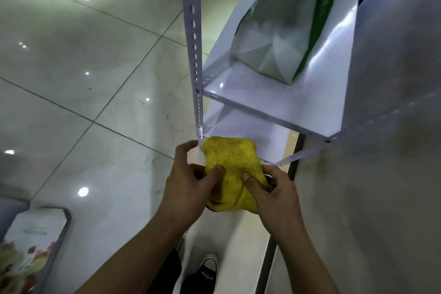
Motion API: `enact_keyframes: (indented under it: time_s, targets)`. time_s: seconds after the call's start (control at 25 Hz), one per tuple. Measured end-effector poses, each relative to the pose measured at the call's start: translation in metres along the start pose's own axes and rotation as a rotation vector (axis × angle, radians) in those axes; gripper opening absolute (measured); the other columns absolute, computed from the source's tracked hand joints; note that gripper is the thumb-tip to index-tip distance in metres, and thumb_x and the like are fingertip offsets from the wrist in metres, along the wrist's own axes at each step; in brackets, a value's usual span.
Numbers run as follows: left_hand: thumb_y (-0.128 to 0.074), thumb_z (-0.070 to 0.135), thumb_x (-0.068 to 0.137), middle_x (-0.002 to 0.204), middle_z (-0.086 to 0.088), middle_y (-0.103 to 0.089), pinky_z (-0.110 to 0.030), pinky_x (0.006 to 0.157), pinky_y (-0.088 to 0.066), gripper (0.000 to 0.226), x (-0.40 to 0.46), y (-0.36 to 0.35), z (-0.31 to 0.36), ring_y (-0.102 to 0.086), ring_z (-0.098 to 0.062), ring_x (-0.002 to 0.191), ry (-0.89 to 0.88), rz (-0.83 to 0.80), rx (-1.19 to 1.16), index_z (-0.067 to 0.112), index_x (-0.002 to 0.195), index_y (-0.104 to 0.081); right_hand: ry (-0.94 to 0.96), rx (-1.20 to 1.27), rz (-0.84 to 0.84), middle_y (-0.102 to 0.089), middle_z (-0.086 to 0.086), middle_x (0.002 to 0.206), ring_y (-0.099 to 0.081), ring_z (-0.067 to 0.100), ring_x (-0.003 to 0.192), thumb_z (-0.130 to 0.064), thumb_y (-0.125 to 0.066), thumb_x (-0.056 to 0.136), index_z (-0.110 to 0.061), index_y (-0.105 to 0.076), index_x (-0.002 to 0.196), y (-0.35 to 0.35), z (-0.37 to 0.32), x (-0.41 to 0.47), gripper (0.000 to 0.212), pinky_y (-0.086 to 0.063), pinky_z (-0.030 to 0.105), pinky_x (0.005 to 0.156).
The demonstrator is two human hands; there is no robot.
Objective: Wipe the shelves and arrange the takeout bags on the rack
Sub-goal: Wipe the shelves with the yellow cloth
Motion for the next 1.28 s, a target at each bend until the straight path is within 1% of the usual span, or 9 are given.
enact_keyframes:
  time_s: [0.16, 0.28, 0.44, 0.6, 0.72, 0.84, 0.96, 1.12, 1.28]
  targets:
    - [-0.068, 0.028, 0.093, 0.077, 0.003, -0.068, -0.029, 0.067, -0.056, 0.042, -0.039, 0.007, 0.077, -0.067, -0.012, 0.073, -0.224, -0.146, 0.156, 0.049, 0.126, -0.054, 0.038, 0.046, 0.036, -0.075, -0.010, 0.090, -0.072, 0.013, 0.086, -0.021, -0.078, 0.087, -0.034, -0.067, 0.101, 0.041, -0.071, -0.034, 0.021, -0.060, 0.040, 0.074]
    - [-0.080, 0.028, 0.082, 0.100, 0.020, -0.067, -0.017, 0.071, -0.054, 0.060, -0.061, 0.013, 0.133, -0.066, 0.003, 0.086, -0.285, -0.297, 0.188, 0.048, 0.130, -0.050, 0.083, 0.179, 0.024, -0.076, -0.014, 0.096, -0.073, 0.008, 0.088, -0.009, -0.074, 0.089, -0.042, -0.063, 0.117, 0.068, -0.130, -0.051, 0.045, -0.058, 0.023, 0.067]
    - [-0.083, 0.023, 0.071, 0.106, 0.030, -0.056, -0.003, 0.072, -0.043, 0.076, -0.080, 0.022, 0.203, -0.053, 0.021, 0.094, -0.477, -0.440, 0.414, 0.043, 0.133, -0.045, 0.178, 0.135, 0.033, -0.069, -0.012, 0.121, -0.066, 0.003, 0.107, -0.012, -0.067, 0.095, -0.042, -0.062, 0.129, 0.103, -0.201, -0.074, 0.046, -0.057, 0.022, 0.086]
    - [-0.076, 0.015, 0.074, 0.102, 0.016, -0.064, -0.009, 0.071, -0.045, 0.054, -0.088, 0.037, 0.270, -0.060, 0.004, 0.092, -0.608, -0.394, 0.444, 0.035, 0.122, -0.058, 0.193, -0.178, -0.079, -0.052, -0.018, 0.122, -0.055, 0.001, 0.111, -0.045, -0.076, 0.083, -0.067, -0.047, 0.131, 0.138, -0.267, -0.094, 0.061, -0.049, 0.016, 0.084]
    - [-0.077, 0.017, 0.076, 0.101, 0.008, -0.064, -0.024, 0.074, -0.050, 0.043, -0.091, 0.047, 0.318, -0.060, -0.009, 0.091, -0.707, -0.364, 0.456, 0.033, 0.113, -0.062, 0.267, -0.425, -0.112, -0.045, -0.015, 0.112, -0.053, 0.008, 0.103, -0.035, -0.076, 0.074, -0.067, -0.049, 0.121, 0.157, -0.315, -0.098, 0.063, -0.050, 0.018, 0.080]
    - [-0.075, 0.015, 0.077, 0.094, 0.005, -0.061, -0.035, 0.075, -0.049, 0.039, -0.095, 0.045, 0.367, -0.059, -0.018, 0.088, -0.860, -0.308, 0.457, 0.030, 0.111, -0.066, 0.447, -0.541, 0.177, -0.050, -0.012, 0.100, -0.059, 0.017, 0.093, -0.019, -0.078, 0.075, -0.059, -0.061, 0.103, 0.178, -0.369, -0.094, 0.051, -0.049, 0.029, 0.084]
    - [-0.074, 0.011, 0.078, 0.092, 0.001, -0.053, -0.031, 0.069, -0.038, 0.042, -0.090, 0.033, 0.418, -0.053, -0.019, 0.085, -1.051, -0.212, 0.456, 0.026, 0.117, -0.067, 0.683, -0.691, 0.519, -0.060, 0.002, 0.096, -0.061, 0.030, 0.088, -0.017, -0.085, 0.071, -0.036, -0.076, 0.105, 0.195, -0.415, -0.085, 0.040, -0.048, 0.042, 0.084]
    - [-0.068, 0.011, 0.087, 0.107, -0.006, -0.051, -0.030, 0.075, -0.042, 0.045, -0.075, 0.007, 0.458, -0.052, -0.024, 0.098, -1.264, -0.040, 0.500, 0.023, 0.130, -0.061, 0.890, -0.838, 0.853, -0.063, 0.017, 0.115, -0.059, 0.039, 0.102, -0.011, -0.071, 0.082, -0.021, -0.075, 0.114, 0.203, -0.441, -0.064, 0.034, -0.044, 0.043, 0.089]
    - [-0.059, 0.023, 0.096, 0.128, -0.003, -0.048, -0.025, 0.078, -0.047, 0.033, -0.038, -0.012, 0.428, -0.054, -0.019, 0.105, -1.101, -0.051, 0.565, 0.029, 0.128, -0.058, 0.930, -1.113, 0.882, -0.066, 0.019, 0.122, -0.063, 0.042, 0.110, -0.012, -0.076, 0.081, -0.017, -0.077, 0.110, 0.190, -0.397, -0.037, 0.030, -0.049, 0.046, 0.093]
Point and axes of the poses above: each hand's wrist, its own x-axis towards the middle knuckle, its own y-axis out of the back of the hand, z = x × y, the point moved 2 cm from there along x, towards the middle knuckle
